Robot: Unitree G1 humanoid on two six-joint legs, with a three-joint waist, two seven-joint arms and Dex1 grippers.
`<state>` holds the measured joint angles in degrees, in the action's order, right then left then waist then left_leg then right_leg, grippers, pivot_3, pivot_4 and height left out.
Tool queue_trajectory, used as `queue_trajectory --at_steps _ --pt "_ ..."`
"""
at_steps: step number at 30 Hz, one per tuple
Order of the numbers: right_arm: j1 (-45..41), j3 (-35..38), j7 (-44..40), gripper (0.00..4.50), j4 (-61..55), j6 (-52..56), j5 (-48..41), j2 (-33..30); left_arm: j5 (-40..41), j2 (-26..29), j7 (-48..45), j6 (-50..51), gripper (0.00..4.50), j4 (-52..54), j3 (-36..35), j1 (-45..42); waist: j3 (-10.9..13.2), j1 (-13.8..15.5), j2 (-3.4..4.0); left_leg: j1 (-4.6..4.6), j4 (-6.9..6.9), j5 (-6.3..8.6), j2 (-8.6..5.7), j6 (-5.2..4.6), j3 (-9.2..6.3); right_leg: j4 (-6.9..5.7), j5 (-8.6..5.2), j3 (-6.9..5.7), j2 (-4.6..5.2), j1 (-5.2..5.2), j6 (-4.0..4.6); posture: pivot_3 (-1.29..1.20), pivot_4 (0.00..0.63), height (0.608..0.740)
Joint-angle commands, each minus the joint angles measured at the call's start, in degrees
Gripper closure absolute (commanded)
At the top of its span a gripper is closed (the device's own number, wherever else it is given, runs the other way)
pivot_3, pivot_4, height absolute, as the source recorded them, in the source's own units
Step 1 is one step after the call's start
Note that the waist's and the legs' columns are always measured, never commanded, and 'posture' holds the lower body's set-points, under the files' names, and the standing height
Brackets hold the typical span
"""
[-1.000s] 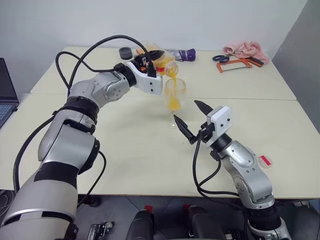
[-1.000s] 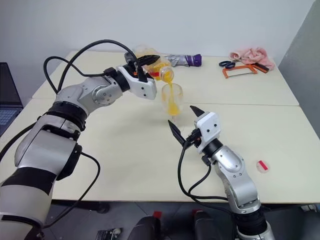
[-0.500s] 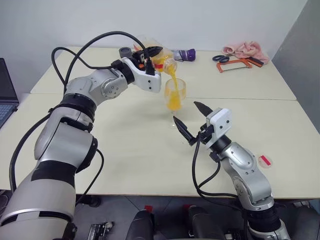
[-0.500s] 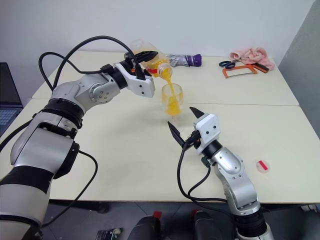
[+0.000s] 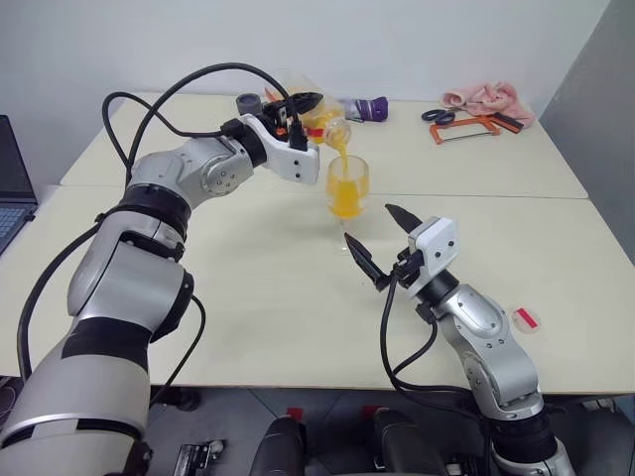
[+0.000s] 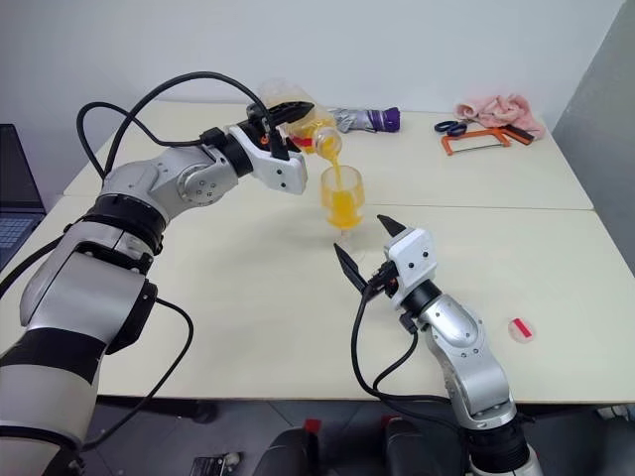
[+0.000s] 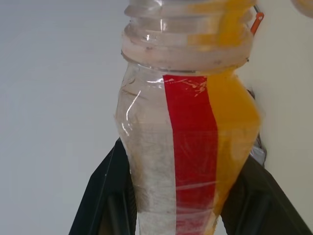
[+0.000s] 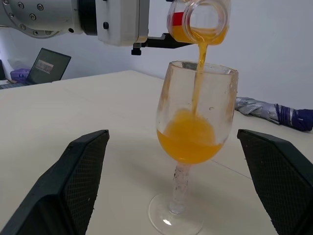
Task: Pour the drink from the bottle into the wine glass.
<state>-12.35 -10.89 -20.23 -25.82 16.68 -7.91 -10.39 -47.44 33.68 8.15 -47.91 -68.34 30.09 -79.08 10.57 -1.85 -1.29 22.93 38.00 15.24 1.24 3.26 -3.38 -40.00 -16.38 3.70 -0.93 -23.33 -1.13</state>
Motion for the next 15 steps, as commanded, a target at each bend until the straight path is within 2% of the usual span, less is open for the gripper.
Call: queue_trajectory --at_steps 1,15 --pt "0.0 -0.1 -0.1 0.00 -0.9 -1.3 -0.2 0.3 0.2 0.9 1.3 0.0 2.79 0.2 -0.2 -2.5 0.0 0.0 0.00 0.00 0.00 0.00 0.00 0.00 0.00 0.00 0.00 0.01 0.00 0.00 0.00 0.00 0.150 0.740" --pt "0.1 -0.5 -0.1 0.00 -0.9 -1.2 -0.1 0.5 -0.5 0.7 2.0 0.3 2.79 -0.2 0.7 -3.6 0.0 0.0 0.00 0.00 0.01 0.00 0.00 0.00 0.00 -0.01 0.00 0.00 0.00 0.00 0.00 0.00 0.150 0.740"
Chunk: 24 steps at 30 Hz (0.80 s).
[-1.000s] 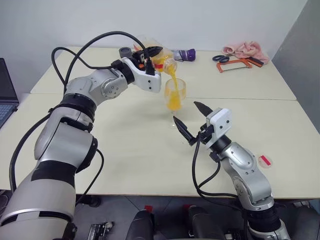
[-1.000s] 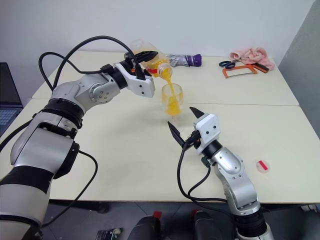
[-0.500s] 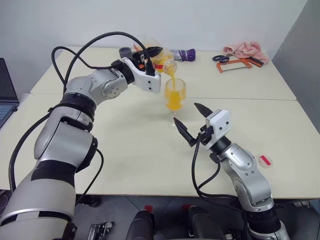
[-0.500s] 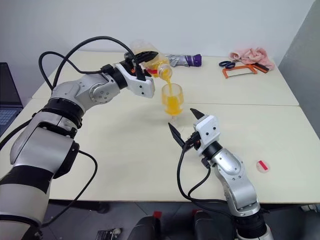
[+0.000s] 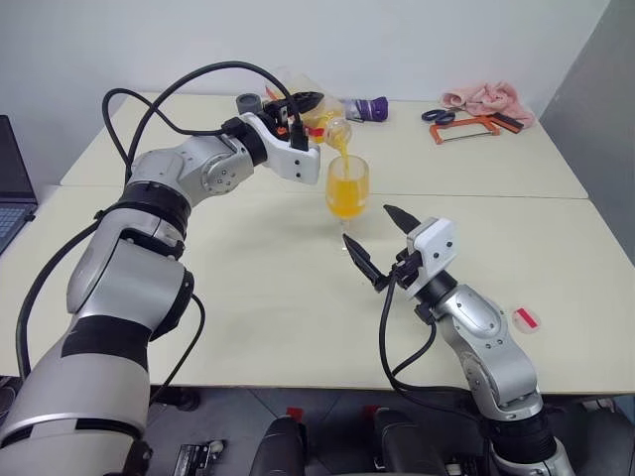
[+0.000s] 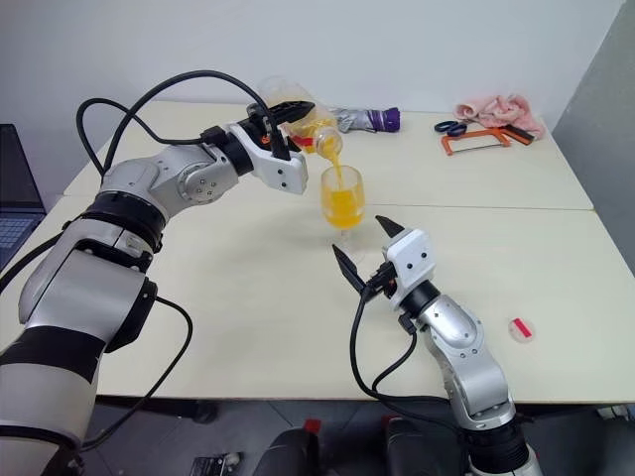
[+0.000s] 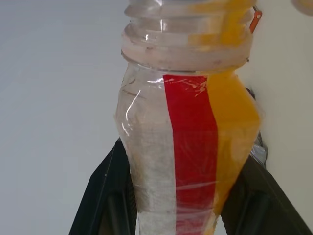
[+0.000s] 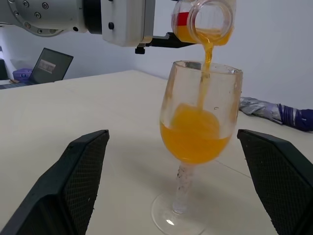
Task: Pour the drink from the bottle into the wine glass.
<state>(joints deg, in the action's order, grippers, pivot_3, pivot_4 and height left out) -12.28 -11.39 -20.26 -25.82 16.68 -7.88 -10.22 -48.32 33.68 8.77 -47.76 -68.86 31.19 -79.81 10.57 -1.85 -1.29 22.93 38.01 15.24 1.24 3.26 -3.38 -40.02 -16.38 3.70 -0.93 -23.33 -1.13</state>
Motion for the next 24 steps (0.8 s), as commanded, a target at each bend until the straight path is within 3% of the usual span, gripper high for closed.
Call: queue_trajectory --at_steps 1,24 --pt "0.0 0.0 0.0 0.00 -0.9 -1.1 -0.2 0.3 0.3 0.7 1.4 0.1 2.79 0.3 -0.4 -2.9 0.0 0.0 0.00 0.00 0.00 0.00 0.00 0.00 0.00 0.00 0.00 0.00 0.00 0.00 0.00 0.00 0.150 0.740" --pt "0.0 -0.3 0.1 0.00 -0.6 -1.2 -0.1 0.7 -0.3 1.0 2.0 -0.2 2.79 0.7 0.2 -3.4 0.0 0.0 0.00 0.00 0.01 0.00 0.00 0.00 0.00 -0.01 0.00 0.00 0.00 0.00 0.00 0.00 0.150 0.740"
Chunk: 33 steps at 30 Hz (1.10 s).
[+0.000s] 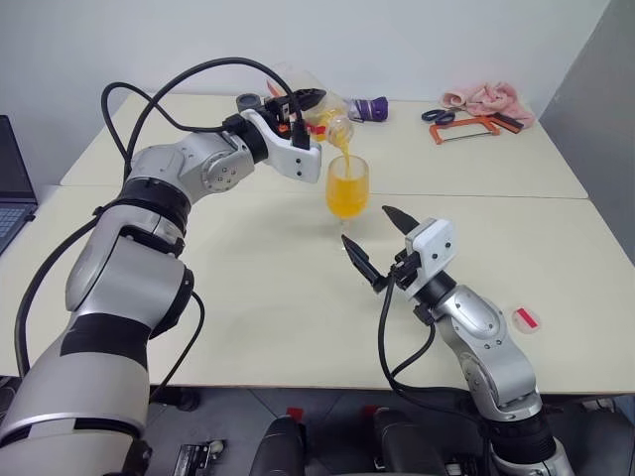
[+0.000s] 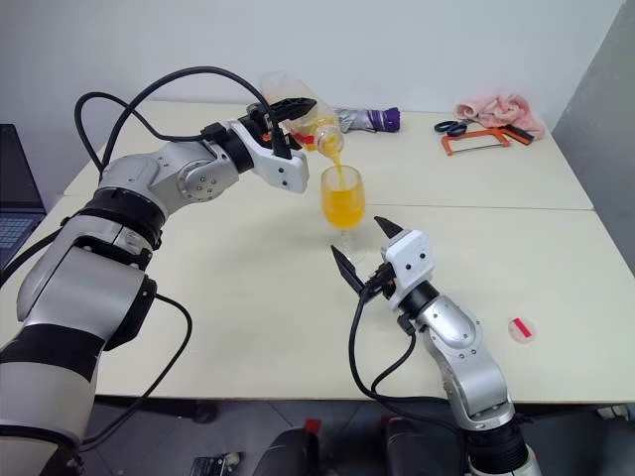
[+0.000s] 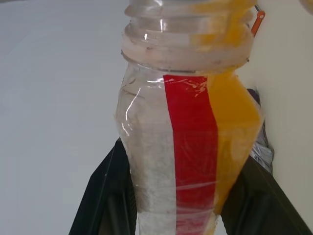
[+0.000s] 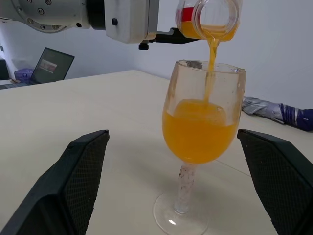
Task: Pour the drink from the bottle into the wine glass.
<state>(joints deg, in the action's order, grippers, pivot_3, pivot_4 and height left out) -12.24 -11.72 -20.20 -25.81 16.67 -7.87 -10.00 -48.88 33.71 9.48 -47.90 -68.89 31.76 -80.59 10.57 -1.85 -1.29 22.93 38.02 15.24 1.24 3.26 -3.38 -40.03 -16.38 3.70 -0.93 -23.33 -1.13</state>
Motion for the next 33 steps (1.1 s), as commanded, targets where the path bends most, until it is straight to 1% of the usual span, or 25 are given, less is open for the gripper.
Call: queue_trajectory --at_steps 1,14,18,22,25,32,33 --pt "-0.1 0.0 0.1 0.00 -0.5 -1.2 -0.1 0.5 0.2 1.0 1.3 0.0 2.79 0.7 -0.3 -2.7 0.0 0.0 0.00 0.00 0.00 0.00 0.00 0.00 0.00 0.00 0.00 0.00 0.00 0.00 0.00 0.00 0.150 0.740" --pt "-0.2 -0.3 0.2 0.00 -0.1 -1.6 -0.3 0.7 -0.2 0.9 1.4 0.1 2.79 0.6 -0.4 -2.8 0.0 0.0 0.00 0.00 0.01 0.00 -0.01 0.00 0.00 -0.01 0.00 0.00 0.00 0.00 0.00 0.00 0.150 0.740" --pt "-0.2 -0.3 0.2 0.00 -0.2 -1.6 -0.2 0.6 1.0 0.6 0.8 0.0 2.79 0.5 -1.3 -2.6 0.0 0.0 0.00 0.00 0.01 0.00 -0.01 0.00 0.00 -0.02 0.00 0.00 0.00 0.00 0.00 0.00 0.150 0.740" --pt "-0.2 -0.3 0.3 0.00 -0.4 -1.4 -0.2 0.6 3.7 -0.2 -1.2 0.1 2.80 0.1 -2.9 -1.9 0.0 0.0 0.00 0.00 0.01 0.00 0.00 0.00 0.00 -0.02 0.00 0.00 0.01 0.00 0.00 0.00 0.150 0.740" --pt "0.0 -0.3 0.2 0.00 -0.6 -1.3 -0.2 0.4 7.3 -1.0 -4.2 -0.1 2.81 0.2 -4.8 -1.0 0.0 0.0 0.00 0.00 0.02 0.00 -0.01 0.00 0.00 -0.02 0.00 -0.01 0.01 0.00 0.00 0.00 0.150 0.740" --pt "-0.3 -0.2 0.0 0.00 -0.5 -1.4 -0.3 0.3 15.4 -2.6 -12.8 -0.4 2.81 1.3 -9.3 1.3 0.0 -0.1 0.00 -0.02 0.03 0.00 0.00 0.00 0.01 -0.05 0.00 0.01 0.00 0.00 0.00 0.00 0.150 0.740" --pt "-0.4 -0.3 -0.1 0.00 -0.5 -1.5 -0.3 0.2 17.5 -3.1 -15.1 -0.5 2.81 1.6 -10.5 2.0 0.0 -0.1 0.00 -0.03 0.03 0.00 0.00 0.00 0.02 -0.05 0.00 0.01 0.00 0.00 0.00 0.00 0.150 0.740"
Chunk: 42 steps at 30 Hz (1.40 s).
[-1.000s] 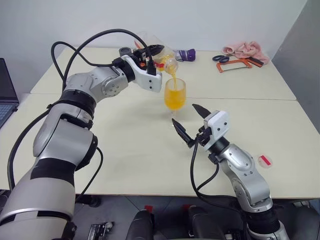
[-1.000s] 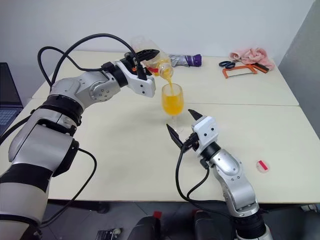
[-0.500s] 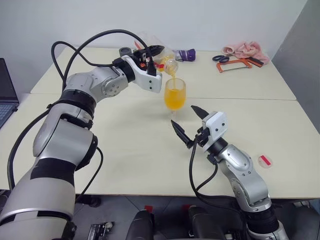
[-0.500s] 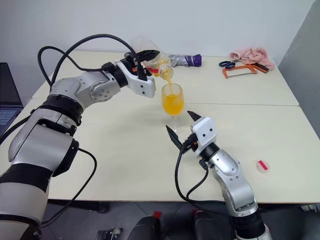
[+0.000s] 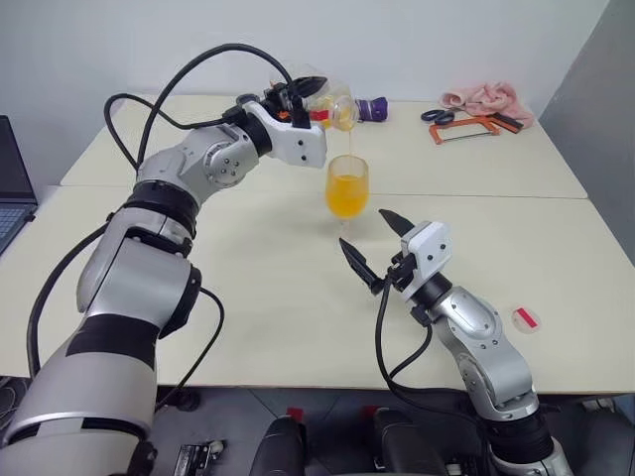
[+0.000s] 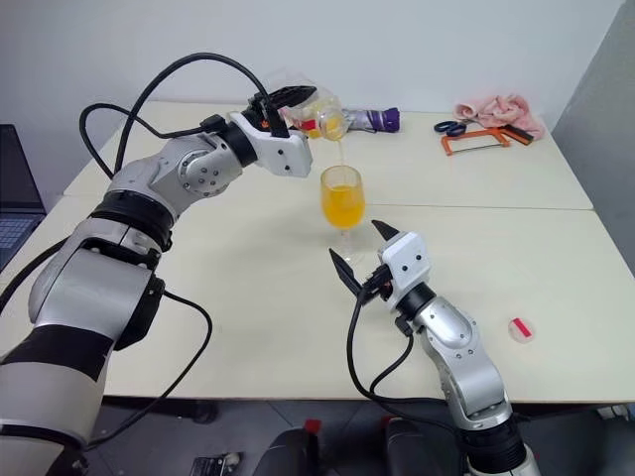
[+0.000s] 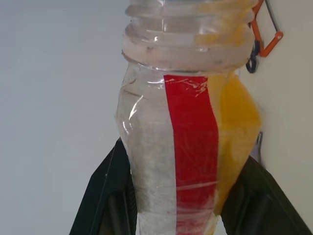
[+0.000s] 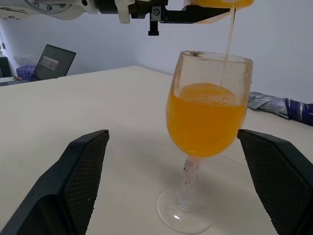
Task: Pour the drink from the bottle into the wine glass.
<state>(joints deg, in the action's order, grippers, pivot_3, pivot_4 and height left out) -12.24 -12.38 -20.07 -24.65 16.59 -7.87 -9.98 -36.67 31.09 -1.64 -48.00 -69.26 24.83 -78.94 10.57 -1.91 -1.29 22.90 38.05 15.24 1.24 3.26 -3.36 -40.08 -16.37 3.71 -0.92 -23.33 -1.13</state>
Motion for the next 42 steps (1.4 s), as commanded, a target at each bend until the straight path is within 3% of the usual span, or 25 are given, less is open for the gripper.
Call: queue_trajectory --at_steps 1,9,19,26,38,39,42 --pt "-0.4 0.4 -0.3 0.00 -1.6 -1.5 -0.2 0.2 7.4 -1.0 -6.1 -0.5 2.81 2.3 -4.6 1.1 0.0 0.0 0.00 0.00 0.00 0.00 0.00 0.00 0.00 0.00 0.00 0.00 0.00 0.00 0.00 0.00 0.150 0.740" --pt "-1.5 -0.1 -4.4 0.00 -3.3 0.2 -3.5 -1.2 30.6 -4.7 -25.2 16.7 2.81 9.3 -20.4 8.8 0.0 -0.5 0.00 0.00 0.06 0.00 0.02 0.00 0.00 -0.06 0.01 0.01 -0.01 0.00 0.01 0.00 0.150 0.740" --pt "-7.4 -1.8 -10.8 0.00 -4.6 9.6 -7.9 -5.8 47.8 -1.0 -28.6 50.3 2.81 32.7 -35.5 28.9 0.0 -1.6 0.00 -0.10 0.29 0.00 0.23 0.00 -0.13 -0.51 0.00 -0.02 -0.01 0.00 0.02 0.00 0.150 0.740" --pt "-10.3 -2.8 -13.1 0.00 -3.4 11.2 -9.1 -5.7 52.0 2.0 -26.4 61.6 2.81 40.7 -41.2 37.5 0.0 -1.1 -0.01 -0.02 0.75 0.00 0.24 -0.01 -0.31 -0.80 -0.01 -0.11 -0.01 0.05 0.02 0.00 0.150 0.740" --pt "-12.0 -4.1 -14.5 0.00 -2.1 11.4 -9.1 -5.5 51.5 2.7 -25.2 64.1 2.81 41.0 -41.9 42.1 -0.1 -0.4 -0.10 -0.06 0.81 0.00 0.23 -0.01 -0.31 -0.81 -0.01 -0.12 -0.01 0.10 0.01 0.00 0.150 0.740" --pt "-12.0 -4.1 -14.5 0.00 -2.0 11.4 -9.1 -5.5 51.3 2.8 -25.2 63.8 2.10 40.8 -41.8 42.1 -0.1 -0.4 -0.10 -0.06 0.81 0.00 0.23 -0.01 -0.31 -0.81 -0.01 -0.12 -0.01 0.10 0.01 0.00 0.150 0.740" --pt "-12.0 -4.2 -14.6 0.00 -2.0 11.5 -9.1 -5.8 50.6 3.1 -26.0 61.6 1.18 40.2 -41.2 42.7 -0.1 -0.4 -0.10 -0.06 0.80 0.00 0.22 -0.01 -0.29 -0.81 -0.01 -0.11 -0.02 0.10 0.01 0.00 0.150 0.740"
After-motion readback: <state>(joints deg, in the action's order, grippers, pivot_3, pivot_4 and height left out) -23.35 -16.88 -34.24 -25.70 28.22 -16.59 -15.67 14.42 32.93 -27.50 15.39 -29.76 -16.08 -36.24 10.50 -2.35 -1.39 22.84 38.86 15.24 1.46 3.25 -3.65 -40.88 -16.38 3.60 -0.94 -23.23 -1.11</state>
